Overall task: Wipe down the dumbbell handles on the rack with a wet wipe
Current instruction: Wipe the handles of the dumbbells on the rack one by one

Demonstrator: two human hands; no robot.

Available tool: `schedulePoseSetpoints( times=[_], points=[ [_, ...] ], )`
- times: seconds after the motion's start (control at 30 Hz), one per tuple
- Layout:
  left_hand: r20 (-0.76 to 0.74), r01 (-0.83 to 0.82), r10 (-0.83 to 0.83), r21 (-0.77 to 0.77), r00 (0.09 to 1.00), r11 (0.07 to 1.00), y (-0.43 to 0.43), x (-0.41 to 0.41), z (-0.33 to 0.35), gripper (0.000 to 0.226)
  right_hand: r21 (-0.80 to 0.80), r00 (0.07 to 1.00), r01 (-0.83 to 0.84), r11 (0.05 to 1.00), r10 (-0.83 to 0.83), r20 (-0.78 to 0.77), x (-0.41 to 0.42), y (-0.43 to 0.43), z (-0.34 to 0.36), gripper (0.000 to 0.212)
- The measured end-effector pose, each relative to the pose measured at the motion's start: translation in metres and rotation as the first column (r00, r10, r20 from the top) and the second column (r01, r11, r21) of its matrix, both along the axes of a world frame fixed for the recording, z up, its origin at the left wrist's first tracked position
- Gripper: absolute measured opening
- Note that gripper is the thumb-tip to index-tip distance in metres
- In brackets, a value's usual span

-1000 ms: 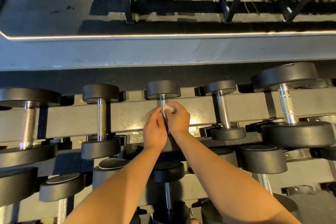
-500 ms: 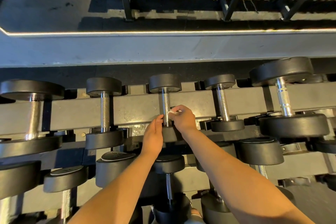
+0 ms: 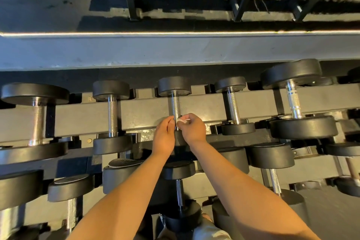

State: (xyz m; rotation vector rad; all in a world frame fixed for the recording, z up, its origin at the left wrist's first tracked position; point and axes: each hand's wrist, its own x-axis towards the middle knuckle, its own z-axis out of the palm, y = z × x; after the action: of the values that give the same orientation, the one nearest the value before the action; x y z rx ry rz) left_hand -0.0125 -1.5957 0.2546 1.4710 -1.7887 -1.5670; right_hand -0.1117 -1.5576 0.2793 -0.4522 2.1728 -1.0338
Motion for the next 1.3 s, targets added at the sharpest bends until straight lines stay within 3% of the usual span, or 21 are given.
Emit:
schedulePoseSetpoints(
  times=[0.2, 0.33, 0.43, 0.53, 0.63, 0.8, 1.07, 1.3],
  points=[
    [-0.14, -0.08, 0.08, 0.006, 0.987, 0.997, -0.01, -0.006, 0.02, 0.025, -0.115, 0.997, -0.07, 0.991, 0.072, 0.021, 0.006, -0.009, 0.002, 0.013],
    [-0.166, -0.12, 0.134, 0.093, 0.977, 0.988, -0.027, -0.011, 0.016, 0.023, -0.18, 0.99, -0.136, 0.974, 0.139, 0.001, 0.0, -0.015, 0.003, 0.02],
    [-0.175, -0.195, 0.2, 0.045, 0.964, 0.98, -0.042, -0.019, 0.016, 0.019, -0.157, 0.987, -0.093, 0.983, 0.07, -0.146, -0.007, -0.02, -0.011, 0.022],
    [-0.161, -0.27, 0.26, -0.049, 0.952, 0.962, -0.057, -0.034, 0.017, 0.02, -0.132, 0.988, -0.068, 0.989, 0.048, -0.149, -0.007, -0.023, -0.025, 0.023],
    [-0.163, -0.276, 0.26, -0.083, 0.952, 0.958, -0.065, -0.048, 0.009, 0.013, -0.131, 0.984, -0.06, 0.99, 0.037, -0.172, -0.006, -0.023, -0.032, 0.024],
    [-0.146, -0.24, 0.222, -0.122, 0.964, 0.963, -0.062, -0.057, -0.005, 0.025, -0.137, 0.987, -0.043, 0.99, 0.021, -0.161, -0.01, -0.022, -0.035, 0.025],
    [-0.042, 0.027, -0.041, -0.29, 0.998, 0.957, -0.054, -0.036, -0.002, 0.022, -0.128, 0.989, -0.055, 0.99, 0.036, -0.146, -0.01, -0.02, -0.032, 0.027],
    [-0.123, -0.15, 0.117, -0.318, 0.986, 0.936, -0.067, -0.056, -0.005, 0.014, -0.126, 0.986, -0.049, 0.991, 0.028, -0.162, -0.009, -0.019, -0.032, 0.028]
  ],
)
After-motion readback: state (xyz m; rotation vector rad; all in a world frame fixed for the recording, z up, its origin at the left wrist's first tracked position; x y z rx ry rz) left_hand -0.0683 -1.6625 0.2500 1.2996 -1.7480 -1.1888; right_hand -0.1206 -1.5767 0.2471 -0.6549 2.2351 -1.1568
